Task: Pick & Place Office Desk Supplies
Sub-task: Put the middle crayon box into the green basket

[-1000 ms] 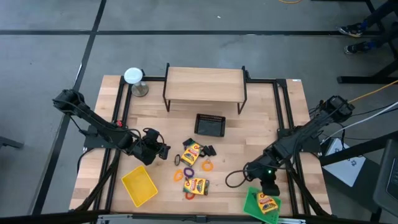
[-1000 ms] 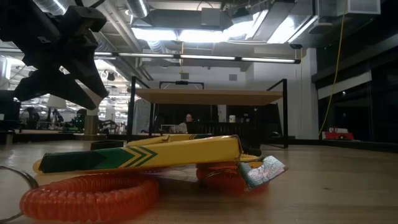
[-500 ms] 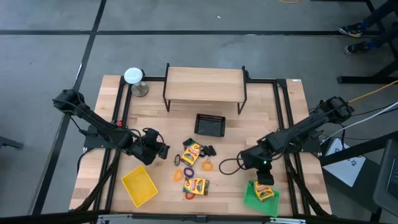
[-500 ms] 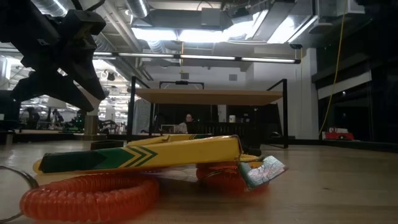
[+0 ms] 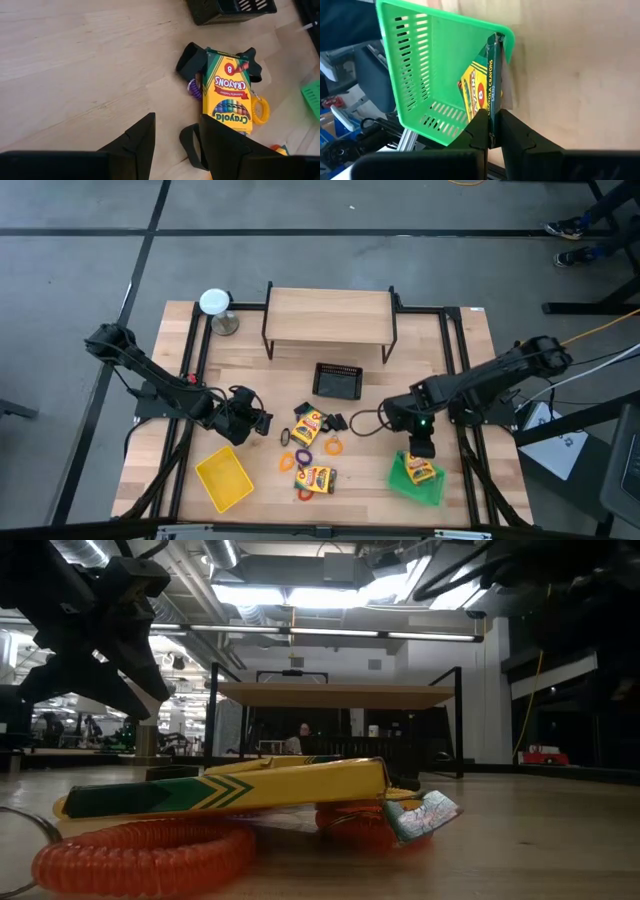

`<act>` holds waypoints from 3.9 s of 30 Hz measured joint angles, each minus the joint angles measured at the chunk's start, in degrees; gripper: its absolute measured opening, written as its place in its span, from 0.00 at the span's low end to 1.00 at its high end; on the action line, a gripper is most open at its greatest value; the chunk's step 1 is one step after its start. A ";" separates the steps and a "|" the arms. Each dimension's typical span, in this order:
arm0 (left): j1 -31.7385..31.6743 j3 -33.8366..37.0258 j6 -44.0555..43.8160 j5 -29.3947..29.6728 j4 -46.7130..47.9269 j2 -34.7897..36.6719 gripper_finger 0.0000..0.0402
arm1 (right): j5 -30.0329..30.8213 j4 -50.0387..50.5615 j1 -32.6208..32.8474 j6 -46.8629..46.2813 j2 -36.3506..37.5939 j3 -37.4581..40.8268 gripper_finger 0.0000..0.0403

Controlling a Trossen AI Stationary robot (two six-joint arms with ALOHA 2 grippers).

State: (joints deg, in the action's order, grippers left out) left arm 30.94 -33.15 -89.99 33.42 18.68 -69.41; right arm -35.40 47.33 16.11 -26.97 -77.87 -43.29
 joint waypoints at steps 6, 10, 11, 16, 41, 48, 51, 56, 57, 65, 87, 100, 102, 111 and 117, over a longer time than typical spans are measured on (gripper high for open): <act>0.00 0.00 -0.69 0.05 0.31 0.00 0.37 | 0.44 1.96 -3.66 2.01 1.74 0.00 0.06; 0.00 0.00 -0.86 0.10 0.51 0.00 0.37 | 1.15 2.64 -5.30 2.14 3.39 0.00 0.06; 0.01 0.00 -0.86 0.10 0.50 0.00 0.37 | 1.16 2.65 -5.50 2.13 3.71 0.00 0.06; 0.00 0.00 -0.93 0.17 0.46 0.00 0.37 | -2.58 2.69 -5.18 1.21 4.35 -0.33 0.06; 0.02 0.00 -0.40 3.50 -1.25 0.07 0.37 | -2.40 2.43 0.51 -5.52 4.40 -5.97 0.50; -0.32 -0.05 22.23 8.11 -24.63 0.90 0.37 | 19.30 -26.46 6.14 -29.16 11.95 -6.05 0.50; -2.92 -0.46 34.28 3.25 -37.75 0.95 0.37 | 38.99 -33.89 10.52 -36.62 15.15 -6.05 0.50; -11.86 -10.48 46.21 -11.92 -30.83 -0.19 0.34 | 72.82 -47.27 19.84 -36.37 17.64 -6.03 0.50; -13.83 -13.30 48.62 -14.62 -26.47 -1.01 0.33 | 78.40 -50.61 21.41 -34.04 17.64 -6.03 0.50; -25.95 -33.71 62.93 -34.40 -9.09 -14.55 0.32 | 104.02 -77.83 29.91 -4.67 17.64 -6.03 0.50; -22.40 -79.54 65.29 -47.77 -7.31 -59.48 0.32 | 124.92 -92.74 40.64 32.07 17.66 -10.21 0.50; -23.24 -82.77 60.78 -43.23 -4.42 -64.11 0.32 | 121.50 -92.70 42.07 34.79 17.73 -10.22 0.50; -23.65 -82.75 59.80 -43.91 -4.85 -64.11 0.32 | 121.50 -92.70 42.23 35.00 17.73 -10.23 0.50; -23.58 -82.79 55.46 -50.81 -11.63 -66.87 0.32 | 121.41 -92.53 42.24 35.35 17.74 -10.25 0.50; -22.98 -82.66 55.07 -46.75 -9.47 -68.61 0.32 | 121.35 -92.28 42.24 35.09 17.77 -10.27 0.50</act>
State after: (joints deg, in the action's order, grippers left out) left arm 7.96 -115.81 -34.92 -13.33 9.21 -138.02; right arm 85.95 -44.95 58.35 8.12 -60.10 -53.56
